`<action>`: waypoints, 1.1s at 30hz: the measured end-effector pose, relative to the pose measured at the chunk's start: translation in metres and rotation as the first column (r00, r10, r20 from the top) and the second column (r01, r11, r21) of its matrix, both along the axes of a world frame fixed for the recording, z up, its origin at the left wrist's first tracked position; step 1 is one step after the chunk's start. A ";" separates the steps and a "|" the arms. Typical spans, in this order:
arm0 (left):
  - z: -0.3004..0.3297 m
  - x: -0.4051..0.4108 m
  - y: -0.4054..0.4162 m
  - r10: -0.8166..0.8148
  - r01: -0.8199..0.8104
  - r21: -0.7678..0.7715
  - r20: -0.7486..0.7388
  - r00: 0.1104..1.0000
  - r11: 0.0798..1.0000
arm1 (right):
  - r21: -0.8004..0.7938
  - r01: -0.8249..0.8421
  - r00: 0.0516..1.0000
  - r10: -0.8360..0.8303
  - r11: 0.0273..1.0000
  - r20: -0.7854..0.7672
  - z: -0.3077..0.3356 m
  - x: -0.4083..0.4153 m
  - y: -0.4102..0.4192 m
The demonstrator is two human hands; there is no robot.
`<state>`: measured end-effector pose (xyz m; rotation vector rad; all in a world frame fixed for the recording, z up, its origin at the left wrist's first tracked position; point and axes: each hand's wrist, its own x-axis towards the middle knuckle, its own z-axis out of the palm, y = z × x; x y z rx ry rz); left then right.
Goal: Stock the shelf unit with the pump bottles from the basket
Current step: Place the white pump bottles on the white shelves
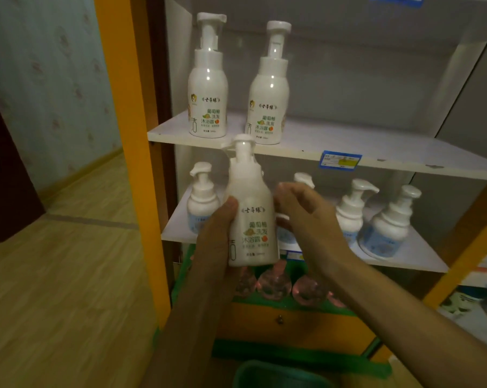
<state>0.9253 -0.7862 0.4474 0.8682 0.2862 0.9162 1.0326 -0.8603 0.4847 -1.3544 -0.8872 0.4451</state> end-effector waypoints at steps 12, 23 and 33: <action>-0.002 0.022 -0.016 0.097 -0.090 0.147 -0.042 0.994 0.985 | -0.029 -0.216 0.966 0.209 0.976 -0.153 -0.018 -0.002 -0.017; -0.003 0.029 -0.018 -0.006 0.013 0.195 -0.034 0.999 0.981 | 0.033 -0.201 0.967 0.203 0.979 -0.152 -0.014 0.007 -0.026; -0.006 0.028 -0.015 0.140 -0.120 0.100 -0.233 0.962 0.988 | 0.100 0.106 0.990 -0.095 0.989 -0.107 0.019 0.030 -0.036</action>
